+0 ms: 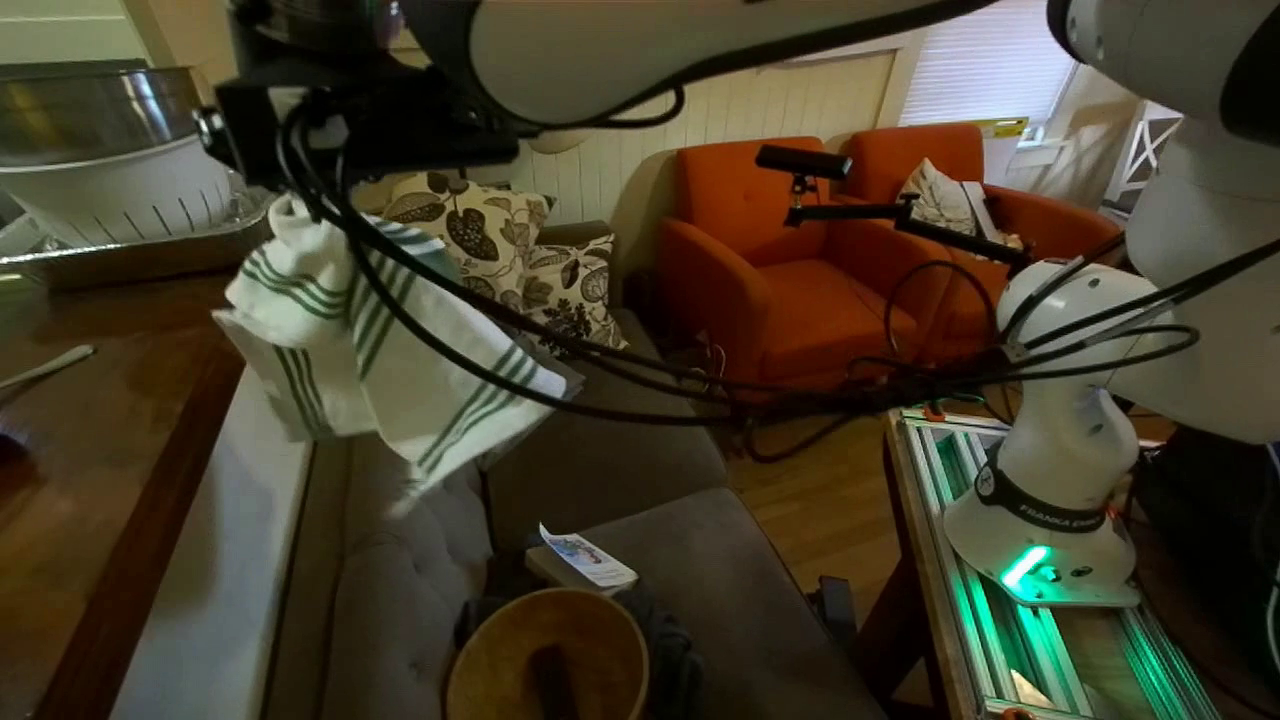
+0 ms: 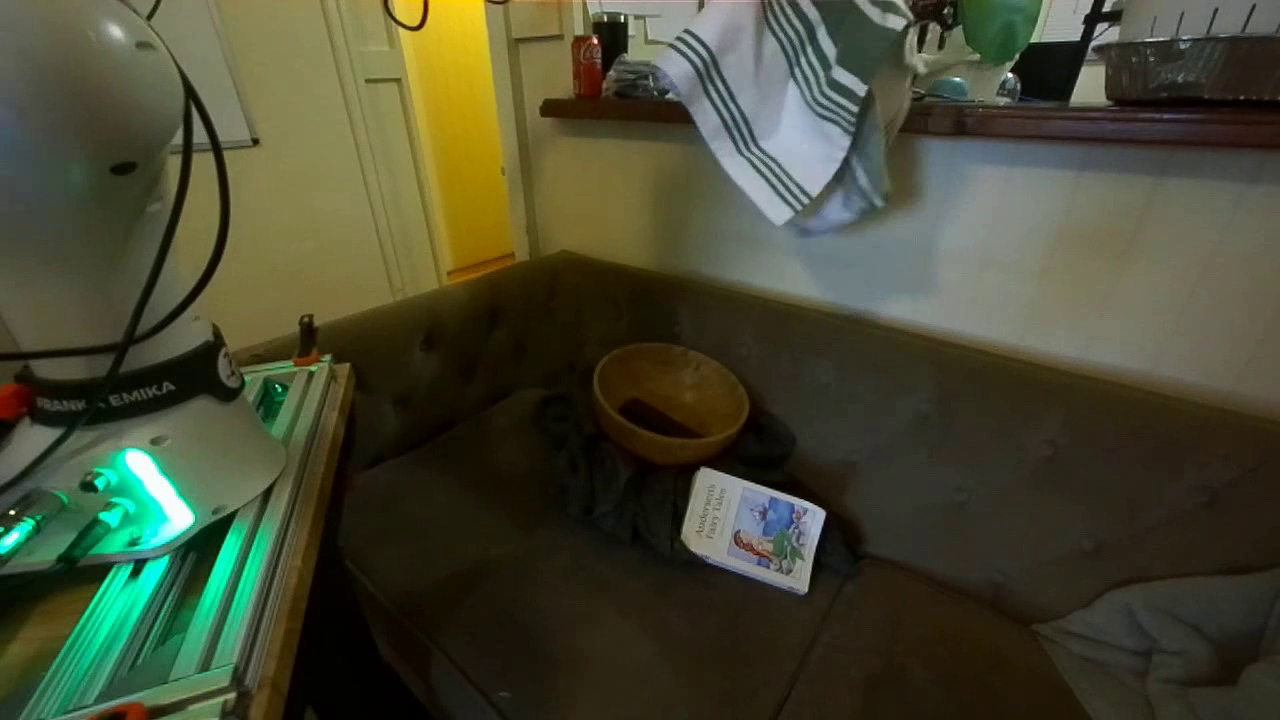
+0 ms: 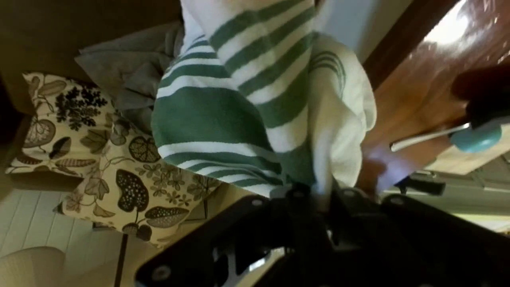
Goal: Place the white towel in the brown bowl on the couch
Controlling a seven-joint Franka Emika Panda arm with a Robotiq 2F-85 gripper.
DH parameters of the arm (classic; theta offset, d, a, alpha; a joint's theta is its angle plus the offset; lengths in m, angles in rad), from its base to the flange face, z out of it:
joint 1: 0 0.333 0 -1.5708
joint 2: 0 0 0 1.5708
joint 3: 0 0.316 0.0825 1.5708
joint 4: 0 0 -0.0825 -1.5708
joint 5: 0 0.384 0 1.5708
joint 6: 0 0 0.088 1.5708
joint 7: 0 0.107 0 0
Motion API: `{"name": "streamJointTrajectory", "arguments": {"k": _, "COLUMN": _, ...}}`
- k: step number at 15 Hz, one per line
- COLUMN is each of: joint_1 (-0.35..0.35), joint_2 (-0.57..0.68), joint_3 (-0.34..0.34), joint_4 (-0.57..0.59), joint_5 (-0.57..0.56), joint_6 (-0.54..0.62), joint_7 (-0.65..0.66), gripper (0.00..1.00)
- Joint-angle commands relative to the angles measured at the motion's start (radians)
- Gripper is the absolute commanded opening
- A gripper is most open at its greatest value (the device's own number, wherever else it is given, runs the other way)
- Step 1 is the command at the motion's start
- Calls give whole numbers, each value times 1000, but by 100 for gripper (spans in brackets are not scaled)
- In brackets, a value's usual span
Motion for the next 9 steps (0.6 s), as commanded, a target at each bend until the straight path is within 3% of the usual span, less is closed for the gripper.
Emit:
{"name": "streamJointTrajectory", "arguments": {"k": 1, "joint_1": 34, "joint_2": -141, "joint_3": 57, "joint_4": -251, "joint_5": 62, "joint_6": 44, "joint_7": -21, "gripper": 3}}
{"name": "streamJointTrajectory", "arguments": {"k": 2, "joint_1": -102, "joint_2": -173, "joint_3": 233, "joint_4": -297, "joint_5": 37, "joint_6": 32, "joint_7": -2, "gripper": 3}}
{"name": "streamJointTrajectory", "arguments": {"k": 6, "joint_1": -306, "joint_2": -174, "joint_3": 441, "joint_4": -521, "joint_5": 182, "joint_6": 137, "joint_7": -74, "gripper": 3}}
{"name": "streamJointTrajectory", "arguments": {"k": 9, "joint_1": -448, "joint_2": -119, "joint_3": 557, "joint_4": -649, "joint_5": 320, "joint_6": 205, "joint_7": -186, "gripper": 3}}
